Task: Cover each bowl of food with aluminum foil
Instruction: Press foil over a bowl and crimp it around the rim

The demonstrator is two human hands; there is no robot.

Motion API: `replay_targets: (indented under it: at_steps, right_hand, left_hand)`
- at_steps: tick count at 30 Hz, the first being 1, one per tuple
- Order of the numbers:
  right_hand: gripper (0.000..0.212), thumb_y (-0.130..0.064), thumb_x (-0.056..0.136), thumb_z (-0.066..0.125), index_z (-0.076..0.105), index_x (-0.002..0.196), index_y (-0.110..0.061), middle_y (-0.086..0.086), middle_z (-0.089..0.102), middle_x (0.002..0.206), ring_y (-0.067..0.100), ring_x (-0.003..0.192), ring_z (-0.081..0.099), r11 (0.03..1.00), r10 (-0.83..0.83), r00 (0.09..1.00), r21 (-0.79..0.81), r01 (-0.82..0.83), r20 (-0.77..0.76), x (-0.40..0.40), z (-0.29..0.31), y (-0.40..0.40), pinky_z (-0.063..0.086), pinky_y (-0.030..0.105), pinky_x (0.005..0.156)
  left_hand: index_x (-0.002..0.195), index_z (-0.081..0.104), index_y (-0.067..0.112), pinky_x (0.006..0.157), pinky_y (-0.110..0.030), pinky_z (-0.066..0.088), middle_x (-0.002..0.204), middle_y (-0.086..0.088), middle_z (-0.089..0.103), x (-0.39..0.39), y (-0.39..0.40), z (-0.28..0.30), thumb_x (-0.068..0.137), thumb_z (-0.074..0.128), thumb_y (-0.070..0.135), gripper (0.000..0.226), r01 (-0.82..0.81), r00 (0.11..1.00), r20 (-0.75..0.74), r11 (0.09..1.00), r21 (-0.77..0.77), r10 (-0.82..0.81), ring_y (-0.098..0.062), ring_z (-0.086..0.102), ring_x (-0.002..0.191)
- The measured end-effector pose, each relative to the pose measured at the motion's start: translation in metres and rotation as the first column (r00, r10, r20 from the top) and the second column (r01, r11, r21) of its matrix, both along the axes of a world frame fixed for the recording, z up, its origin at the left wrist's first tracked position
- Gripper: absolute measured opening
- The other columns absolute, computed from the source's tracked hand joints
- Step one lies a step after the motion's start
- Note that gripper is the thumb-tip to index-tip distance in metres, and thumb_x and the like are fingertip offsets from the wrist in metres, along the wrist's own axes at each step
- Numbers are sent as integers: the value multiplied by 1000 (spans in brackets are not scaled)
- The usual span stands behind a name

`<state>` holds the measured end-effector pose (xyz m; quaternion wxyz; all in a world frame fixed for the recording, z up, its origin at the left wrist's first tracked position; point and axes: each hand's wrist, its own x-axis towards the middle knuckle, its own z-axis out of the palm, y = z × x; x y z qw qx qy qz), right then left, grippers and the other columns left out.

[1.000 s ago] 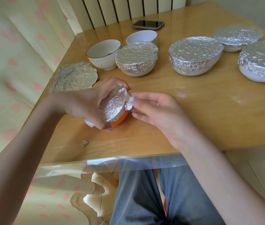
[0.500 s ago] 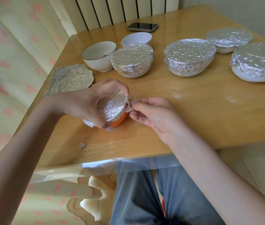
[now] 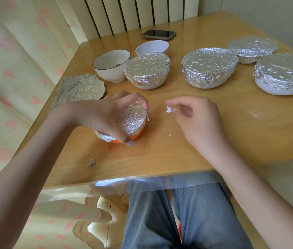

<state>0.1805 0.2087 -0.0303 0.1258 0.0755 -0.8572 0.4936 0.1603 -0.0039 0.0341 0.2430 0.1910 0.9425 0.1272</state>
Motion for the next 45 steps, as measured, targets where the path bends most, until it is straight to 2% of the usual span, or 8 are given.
replay_targets:
  at_steps: [14,19,23,28,37,40,42,45]
  right_hand:
    - [44,-7,86,65,59,129,-17,11,70,109,22,98,65,978,207,973,-51,-203,99,21,-8,-27,51,37,91]
    - [39,-4,88,62,62,125,-15,4,71,107,14,100,66,985,152,986,-94,-145,73,27,-10,-22,50,27,94]
    - [39,0,88,58,64,123,-18,6,73,100,18,94,67,980,172,984,-113,-165,48,33,-15,-23,53,32,90]
    - [40,1,88,57,64,122,-20,0,69,113,9,103,64,976,184,978,-137,-169,99,32,-21,-21,49,30,97]
    - [47,-7,83,68,59,127,-23,-3,65,119,8,109,60,968,240,969,-93,-234,58,24,-17,-18,48,31,99]
    - [52,-22,76,78,52,122,-23,-4,62,115,8,106,57,964,266,964,29,-266,1,27,-13,-23,46,26,94]
    - [47,-27,74,80,52,110,-19,-5,60,104,8,97,55,959,272,960,98,-265,-69,26,-10,-25,47,29,86]
    - [41,-28,74,79,50,102,-17,-6,55,94,9,87,51,946,297,947,173,-274,-123,27,-7,-29,48,34,78]
  left_hand:
    - [119,22,63,102,-44,36,135,6,29,5,8,-1,47,76,79,92,-178,984,-53,966,-190,171,-27,40,122]
    - [130,-5,78,117,-60,-1,159,20,-19,8,-5,9,35,61,90,117,-122,991,-61,986,-116,116,-16,-24,147]
    - [130,-16,76,116,-40,-6,152,33,-25,7,-23,17,38,88,66,139,22,999,-21,994,-110,-25,2,-28,141]
    - [136,-3,73,114,-38,26,149,31,4,3,-13,5,57,91,40,127,82,996,-17,970,-230,-88,2,11,132]
    - [144,-4,52,93,-44,46,143,-3,26,10,14,1,59,72,75,116,-193,980,-138,882,-430,147,-32,51,113]
    - [134,-32,62,116,-57,19,162,3,-14,12,7,13,35,65,85,141,-157,987,-43,898,-412,153,-33,8,150]
    - [128,-36,65,116,-60,-3,154,13,-37,13,-4,20,33,72,79,145,-72,997,-26,922,-381,67,-21,-30,144]
    - [125,-33,71,116,-52,-5,151,18,-40,13,-18,21,37,86,64,148,30,999,34,942,-334,-20,-15,-34,141]
